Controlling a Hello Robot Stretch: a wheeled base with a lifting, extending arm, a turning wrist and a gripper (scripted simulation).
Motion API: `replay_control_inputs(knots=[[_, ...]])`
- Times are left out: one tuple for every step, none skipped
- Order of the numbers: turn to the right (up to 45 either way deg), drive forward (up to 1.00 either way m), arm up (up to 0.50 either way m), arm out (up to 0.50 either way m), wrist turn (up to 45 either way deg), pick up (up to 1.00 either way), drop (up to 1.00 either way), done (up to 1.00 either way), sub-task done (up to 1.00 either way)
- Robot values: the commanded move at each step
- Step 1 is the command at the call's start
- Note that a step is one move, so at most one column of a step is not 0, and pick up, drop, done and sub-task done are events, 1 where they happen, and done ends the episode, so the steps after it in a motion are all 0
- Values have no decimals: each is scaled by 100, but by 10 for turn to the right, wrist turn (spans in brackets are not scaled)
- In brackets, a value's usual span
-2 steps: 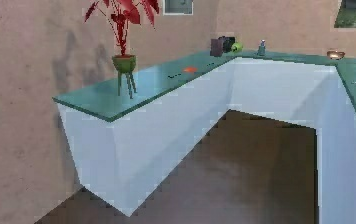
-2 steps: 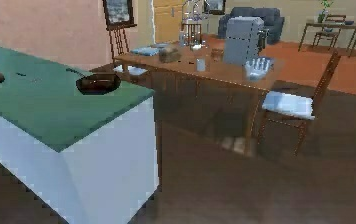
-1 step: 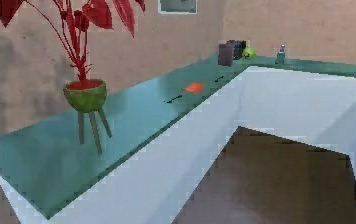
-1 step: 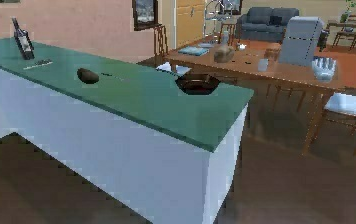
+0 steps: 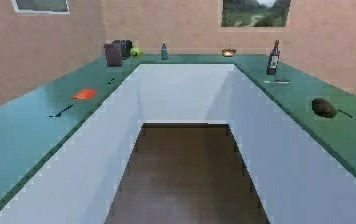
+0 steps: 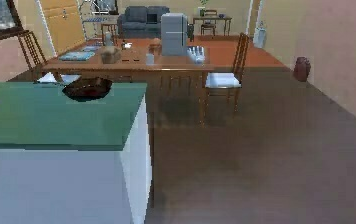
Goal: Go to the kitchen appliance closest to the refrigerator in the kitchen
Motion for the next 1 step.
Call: replay_control_inputs(knots=[[0,100,0,0,0,0,0,0,0]])
